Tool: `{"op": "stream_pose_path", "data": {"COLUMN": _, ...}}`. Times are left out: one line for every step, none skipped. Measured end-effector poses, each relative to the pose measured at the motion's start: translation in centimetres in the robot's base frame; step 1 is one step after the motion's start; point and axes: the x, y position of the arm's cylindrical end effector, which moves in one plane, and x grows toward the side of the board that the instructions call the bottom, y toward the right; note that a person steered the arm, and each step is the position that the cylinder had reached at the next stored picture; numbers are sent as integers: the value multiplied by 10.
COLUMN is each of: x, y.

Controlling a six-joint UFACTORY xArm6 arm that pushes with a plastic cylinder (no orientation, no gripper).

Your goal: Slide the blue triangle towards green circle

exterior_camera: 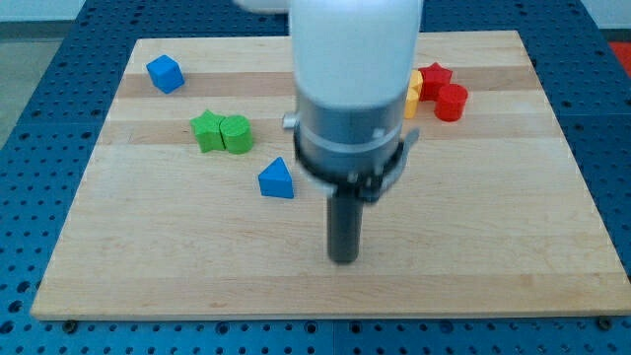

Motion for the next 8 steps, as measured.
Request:
{"op": "stream_pose_path", "data": {"x": -35, "y": -11}}
{"op": "stream_pose_path", "data": {"x": -110, "y": -26}}
{"op": "stream_pose_path", "data": {"x": -179, "y": -45}}
{"op": "stream_pose_path", "data": {"x": -208, "y": -70}}
{"op": "stream_pose_path", "data": {"x": -189, "y": -33}}
{"op": "stream_pose_path", "data": {"x": -102, "y": -6}}
{"op": "stream_pose_path", "data": {"x": -79, "y": -6}}
{"op": "stream_pose_path", "data": {"x": -79, "y": -34}}
